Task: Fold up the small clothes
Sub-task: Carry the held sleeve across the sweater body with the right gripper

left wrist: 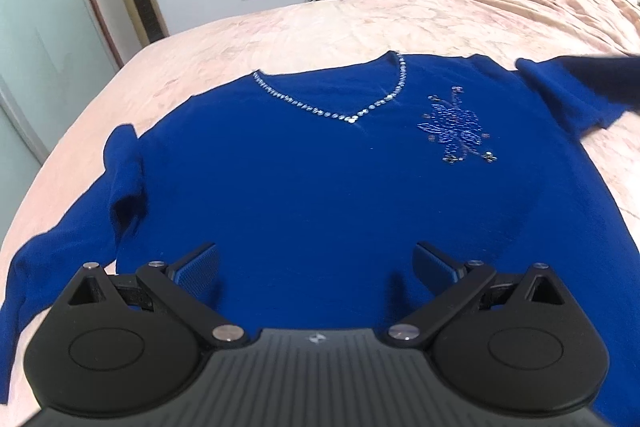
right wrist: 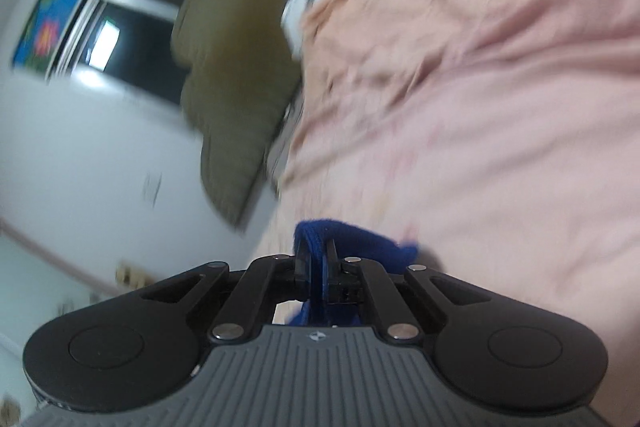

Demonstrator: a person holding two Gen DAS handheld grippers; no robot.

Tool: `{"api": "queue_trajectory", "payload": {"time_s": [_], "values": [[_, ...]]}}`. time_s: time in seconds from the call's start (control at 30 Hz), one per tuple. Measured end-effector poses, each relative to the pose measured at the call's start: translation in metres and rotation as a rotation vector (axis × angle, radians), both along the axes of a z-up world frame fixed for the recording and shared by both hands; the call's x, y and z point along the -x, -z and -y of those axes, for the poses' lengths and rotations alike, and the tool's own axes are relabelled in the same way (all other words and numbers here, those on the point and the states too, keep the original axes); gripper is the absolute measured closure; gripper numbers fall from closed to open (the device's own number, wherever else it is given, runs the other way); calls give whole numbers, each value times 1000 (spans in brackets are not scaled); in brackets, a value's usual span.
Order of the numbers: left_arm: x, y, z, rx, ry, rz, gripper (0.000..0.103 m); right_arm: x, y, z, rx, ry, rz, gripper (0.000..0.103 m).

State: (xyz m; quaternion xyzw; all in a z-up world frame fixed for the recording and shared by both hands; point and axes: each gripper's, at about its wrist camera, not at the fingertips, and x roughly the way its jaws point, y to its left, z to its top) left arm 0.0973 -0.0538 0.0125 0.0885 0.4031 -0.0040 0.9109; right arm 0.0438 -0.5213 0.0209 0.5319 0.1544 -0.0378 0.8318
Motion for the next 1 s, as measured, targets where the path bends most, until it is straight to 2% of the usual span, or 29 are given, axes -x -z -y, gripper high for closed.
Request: {"api": "queue_trajectory", "payload": {"time_s": [0.13,0.23,0.33,0.47,0.63,0.87,1.0], "values": [[-5,-1,-10,29,-25,-7,0,8,-4,23,-56,145,17,95],[-8,-3,-18,56,-35,-3,0,7,-6,18,-84,159,40,95],[-12,-4,-25,56,-52,0,0,-14,-12,-19,-59,45,23,95],[-15,-6,-33,59,-67,2,0,-38,-19,-91,-60,-152,32,95],[-12,-6,-37,17,-64,19,0,-70,-27,-171,-81,-356,40,95],[-10,-5,-56,22,-87,15,0,-114,-43,-250,-93,-517,36,95],[-6,-6,-70,4,-109,43,0,-137,-52,-293,-92,-593,32,94]]}}
